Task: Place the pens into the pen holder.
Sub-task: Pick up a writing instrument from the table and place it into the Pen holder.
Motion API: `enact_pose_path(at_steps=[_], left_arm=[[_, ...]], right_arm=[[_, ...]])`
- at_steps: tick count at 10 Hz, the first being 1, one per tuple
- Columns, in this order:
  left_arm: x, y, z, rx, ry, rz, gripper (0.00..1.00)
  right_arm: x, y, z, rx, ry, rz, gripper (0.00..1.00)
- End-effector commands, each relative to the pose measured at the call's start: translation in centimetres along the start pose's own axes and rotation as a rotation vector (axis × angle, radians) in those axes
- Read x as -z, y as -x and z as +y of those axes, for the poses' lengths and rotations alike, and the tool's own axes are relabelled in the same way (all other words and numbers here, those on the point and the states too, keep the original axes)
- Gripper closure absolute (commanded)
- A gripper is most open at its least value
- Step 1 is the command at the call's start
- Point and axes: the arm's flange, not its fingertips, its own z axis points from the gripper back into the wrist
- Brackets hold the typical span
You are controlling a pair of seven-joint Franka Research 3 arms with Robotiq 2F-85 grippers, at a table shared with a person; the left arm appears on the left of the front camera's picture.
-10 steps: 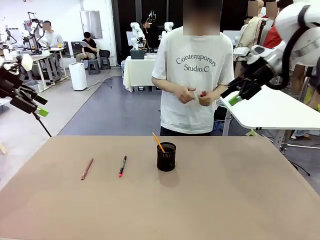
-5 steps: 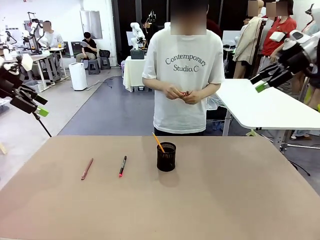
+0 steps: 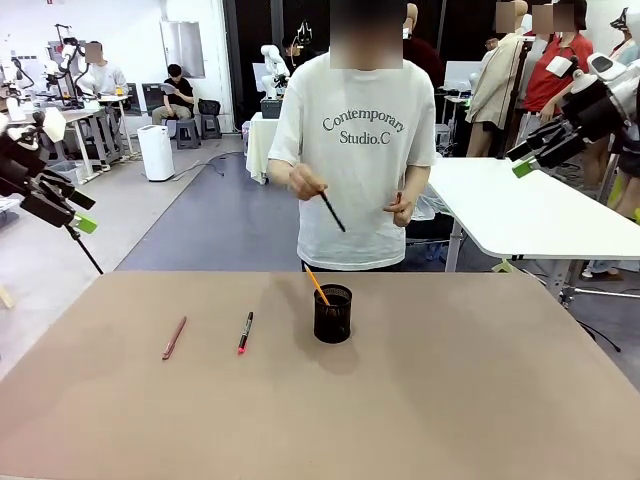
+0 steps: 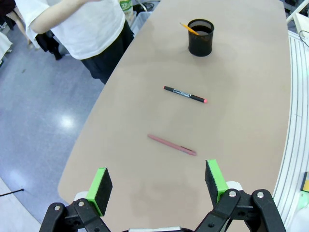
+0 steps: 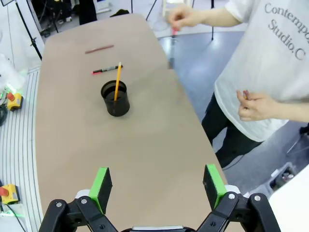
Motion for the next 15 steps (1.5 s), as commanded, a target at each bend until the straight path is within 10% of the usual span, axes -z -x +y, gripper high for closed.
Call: enact_pose_path(at_steps=[1, 9, 11, 15], left_arm=[[-0.1, -0.1, -0.1, 0.003, 0.004, -0.01, 0.0], [0.0, 0.0, 0.0, 0.0, 0.0, 0.0, 0.0], [1.4, -3.6, -3.5, -0.178, -0.11, 0.213, 0.0], [6.9, -4.9, -6.5, -0.312, -0.129, 0.332, 0.0]], right_arm=[[-0.1, -0.1, 0.2, -0.009, -0.012, -0.002, 0.0], [-0.1, -0.1, 0.2, -0.009, -0.012, -0.002, 0.0], [-0.1, -0.1, 0.2, -0.009, -0.012, -0.002, 0.0], [-0.1, -0.1, 0.2, -0.009, -0.012, -0.002, 0.0]])
